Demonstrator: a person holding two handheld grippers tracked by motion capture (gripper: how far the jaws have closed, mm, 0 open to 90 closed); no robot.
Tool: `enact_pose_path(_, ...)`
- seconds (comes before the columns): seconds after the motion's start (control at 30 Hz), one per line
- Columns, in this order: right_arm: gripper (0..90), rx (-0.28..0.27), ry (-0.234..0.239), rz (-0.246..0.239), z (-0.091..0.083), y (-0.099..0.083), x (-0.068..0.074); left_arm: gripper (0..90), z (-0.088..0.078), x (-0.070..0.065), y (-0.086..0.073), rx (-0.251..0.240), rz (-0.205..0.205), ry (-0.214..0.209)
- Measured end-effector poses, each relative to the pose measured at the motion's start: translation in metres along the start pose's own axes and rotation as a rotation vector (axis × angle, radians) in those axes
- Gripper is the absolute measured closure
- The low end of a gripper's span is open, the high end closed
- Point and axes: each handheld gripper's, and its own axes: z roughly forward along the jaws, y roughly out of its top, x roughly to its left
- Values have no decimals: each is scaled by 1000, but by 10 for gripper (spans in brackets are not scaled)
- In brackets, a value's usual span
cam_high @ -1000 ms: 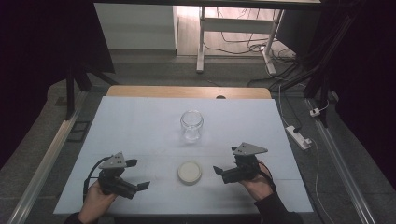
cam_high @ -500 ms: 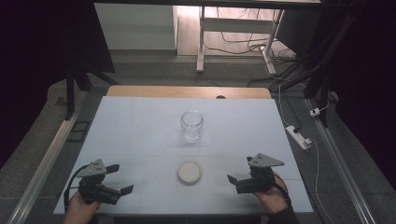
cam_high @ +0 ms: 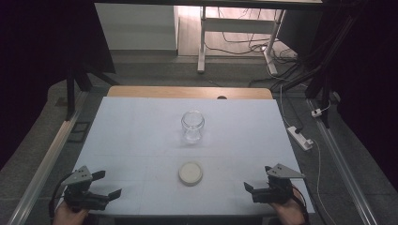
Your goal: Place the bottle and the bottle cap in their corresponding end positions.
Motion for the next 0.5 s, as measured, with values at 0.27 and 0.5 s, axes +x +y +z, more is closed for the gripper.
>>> enact_pose_path(0.27, 0, 9, -22, 41, -13, -14, -7, 0, -8, 5, -9, 6, -29, 36)
enact_pose_path(0.5, 0, 14, -47, 65, -22, -20, -9, 0, -14, 7, -14, 17, -43, 68)
